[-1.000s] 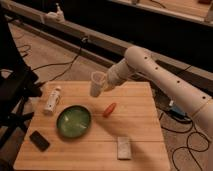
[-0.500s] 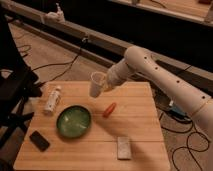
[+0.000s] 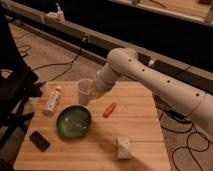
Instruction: Place the ceramic cup in the ceramic bowl
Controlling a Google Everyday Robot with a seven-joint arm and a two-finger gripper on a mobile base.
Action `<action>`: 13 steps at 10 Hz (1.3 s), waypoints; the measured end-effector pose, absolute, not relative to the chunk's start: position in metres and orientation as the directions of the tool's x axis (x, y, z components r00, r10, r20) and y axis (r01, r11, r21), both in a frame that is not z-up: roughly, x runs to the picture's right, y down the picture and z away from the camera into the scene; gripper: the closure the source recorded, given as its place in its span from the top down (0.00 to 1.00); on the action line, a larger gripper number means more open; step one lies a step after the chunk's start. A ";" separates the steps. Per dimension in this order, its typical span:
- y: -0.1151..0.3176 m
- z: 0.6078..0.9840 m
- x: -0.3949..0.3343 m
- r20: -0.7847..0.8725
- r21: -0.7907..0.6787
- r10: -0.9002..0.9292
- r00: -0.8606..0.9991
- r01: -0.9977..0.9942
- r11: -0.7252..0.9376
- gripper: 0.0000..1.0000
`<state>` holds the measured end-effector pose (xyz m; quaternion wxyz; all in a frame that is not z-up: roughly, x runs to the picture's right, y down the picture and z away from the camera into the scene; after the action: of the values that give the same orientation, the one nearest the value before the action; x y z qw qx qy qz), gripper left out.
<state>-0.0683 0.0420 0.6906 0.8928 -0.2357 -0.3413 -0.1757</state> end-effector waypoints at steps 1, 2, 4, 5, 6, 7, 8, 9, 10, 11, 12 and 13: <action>0.051 0.688 -0.077 0.702 -0.291 -0.170 0.692 0.497 0.817 0.00; 0.064 0.689 -0.086 0.717 -0.288 -0.173 0.676 0.513 0.809 0.00; 0.084 0.696 -0.105 0.743 -0.280 -0.171 0.647 0.534 0.798 0.00; 0.094 0.702 -0.113 0.754 -0.282 -0.167 0.635 0.542 0.792 0.00; 0.103 0.707 -0.118 0.759 -0.288 -0.161 0.630 0.547 0.786 0.00; 0.115 0.716 -0.123 0.763 -0.299 -0.154 0.628 0.554 0.777 0.00; 0.126 0.726 -0.129 0.764 -0.312 -0.149 0.628 0.562 0.766 0.00; 0.132 0.735 -0.133 0.762 -0.322 -0.149 0.631 0.567 0.758 0.00; 0.137 0.743 -0.137 0.760 -0.329 -0.149 0.633 0.571 0.752 0.00; 0.142 0.755 -0.139 0.751 -0.331 -0.162 0.640 0.578 0.746 0.00; 0.143 0.764 -0.140 0.740 -0.328 -0.182 0.647 0.585 0.742 0.01; 0.142 0.770 -0.142 0.732 -0.323 -0.197 0.652 0.587 0.742 0.06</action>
<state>-0.1419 0.1421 0.7702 0.8652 -0.2784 -0.3503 -0.2265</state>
